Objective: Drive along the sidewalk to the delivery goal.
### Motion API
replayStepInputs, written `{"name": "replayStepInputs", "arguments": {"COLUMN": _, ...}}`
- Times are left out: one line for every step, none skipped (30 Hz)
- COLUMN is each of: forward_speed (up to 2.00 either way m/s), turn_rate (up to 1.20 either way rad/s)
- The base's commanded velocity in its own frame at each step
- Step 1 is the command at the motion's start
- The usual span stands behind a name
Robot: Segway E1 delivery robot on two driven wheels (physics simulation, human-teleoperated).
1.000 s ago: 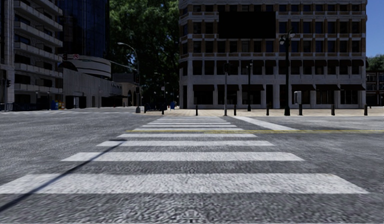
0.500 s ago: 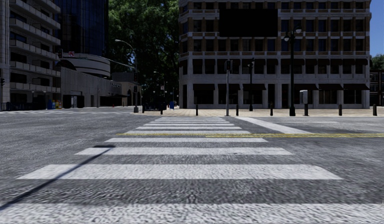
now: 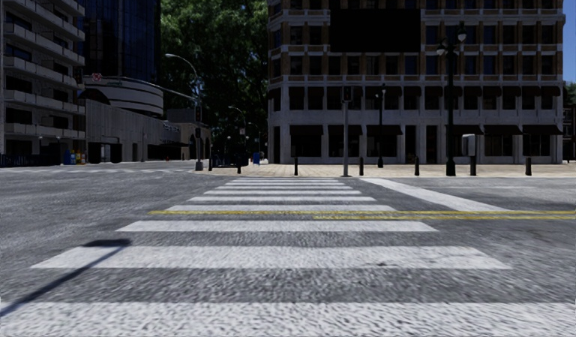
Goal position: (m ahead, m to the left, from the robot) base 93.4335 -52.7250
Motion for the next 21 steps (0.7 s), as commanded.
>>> {"name": "replayStepInputs", "arguments": {"forward_speed": 2.0, "turn_rate": 0.0}}
{"name": "replayStepInputs", "arguments": {"forward_speed": 2.0, "turn_rate": 0.0}}
{"name": "replayStepInputs", "arguments": {"forward_speed": 2.0, "turn_rate": 0.0}}
{"name": "replayStepInputs", "arguments": {"forward_speed": 2.0, "turn_rate": 0.0}}
{"name": "replayStepInputs", "arguments": {"forward_speed": 2.0, "turn_rate": 0.0}}
{"name": "replayStepInputs", "arguments": {"forward_speed": 2.0, "turn_rate": 0.0}}
{"name": "replayStepInputs", "arguments": {"forward_speed": 2.0, "turn_rate": 0.0}}
{"name": "replayStepInputs", "arguments": {"forward_speed": 2.0, "turn_rate": 0.0}}
{"name": "replayStepInputs", "arguments": {"forward_speed": 2.0, "turn_rate": 0.0}}
{"name": "replayStepInputs", "arguments": {"forward_speed": 2.0, "turn_rate": 0.0}}
{"name": "replayStepInputs", "arguments": {"forward_speed": 2.0, "turn_rate": 0.0}}
{"name": "replayStepInputs", "arguments": {"forward_speed": 2.0, "turn_rate": 0.0}}
{"name": "replayStepInputs", "arguments": {"forward_speed": 2.0, "turn_rate": 0.0}}
{"name": "replayStepInputs", "arguments": {"forward_speed": 2.0, "turn_rate": 0.0}}
{"name": "replayStepInputs", "arguments": {"forward_speed": 2.0, "turn_rate": 0.0}}
{"name": "replayStepInputs", "arguments": {"forward_speed": 2.0, "turn_rate": 0.0}}
{"name": "replayStepInputs", "arguments": {"forward_speed": 2.0, "turn_rate": 0.0}}
{"name": "replayStepInputs", "arguments": {"forward_speed": 2.0, "turn_rate": 0.0}}
{"name": "replayStepInputs", "arguments": {"forward_speed": 2.0, "turn_rate": 0.0}}
{"name": "replayStepInputs", "arguments": {"forward_speed": 2.0, "turn_rate": 0.0}}
{"name": "replayStepInputs", "arguments": {"forward_speed": 2.0, "turn_rate": 0.0}}
